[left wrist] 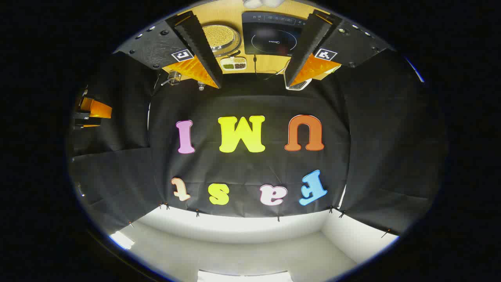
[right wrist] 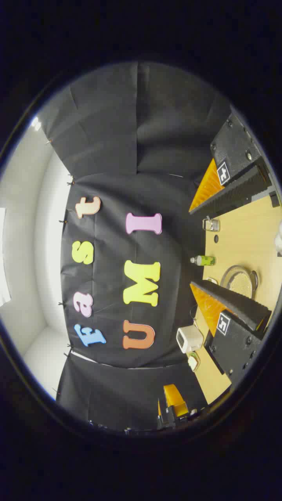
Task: First push the handle of the pot to place it horizontally, then grasp the pot with both hands and set it on the induction cooktop.
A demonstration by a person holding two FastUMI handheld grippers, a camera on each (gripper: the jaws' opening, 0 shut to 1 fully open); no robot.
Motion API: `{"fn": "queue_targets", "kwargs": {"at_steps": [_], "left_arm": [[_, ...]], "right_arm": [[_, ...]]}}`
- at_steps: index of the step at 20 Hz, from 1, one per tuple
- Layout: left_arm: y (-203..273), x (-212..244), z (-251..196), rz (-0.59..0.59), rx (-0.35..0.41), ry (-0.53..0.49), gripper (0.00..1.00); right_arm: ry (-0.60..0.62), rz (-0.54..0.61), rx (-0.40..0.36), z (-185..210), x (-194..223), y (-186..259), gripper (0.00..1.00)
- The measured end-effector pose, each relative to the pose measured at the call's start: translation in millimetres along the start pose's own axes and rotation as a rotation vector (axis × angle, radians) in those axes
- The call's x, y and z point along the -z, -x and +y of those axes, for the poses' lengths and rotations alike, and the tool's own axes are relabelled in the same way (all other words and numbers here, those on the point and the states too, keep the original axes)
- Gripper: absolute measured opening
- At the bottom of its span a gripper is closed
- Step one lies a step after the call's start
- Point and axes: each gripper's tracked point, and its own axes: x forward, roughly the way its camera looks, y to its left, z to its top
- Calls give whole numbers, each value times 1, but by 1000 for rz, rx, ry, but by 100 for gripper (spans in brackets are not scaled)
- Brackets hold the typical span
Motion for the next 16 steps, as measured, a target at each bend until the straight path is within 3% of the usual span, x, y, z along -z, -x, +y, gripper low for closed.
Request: {"fn": "queue_targets", "kwargs": {"at_steps": [16], "left_arm": [[5, 5, 12, 8, 4, 7, 96]], "right_arm": [[20, 21, -19, 26, 5, 5, 100]]}}
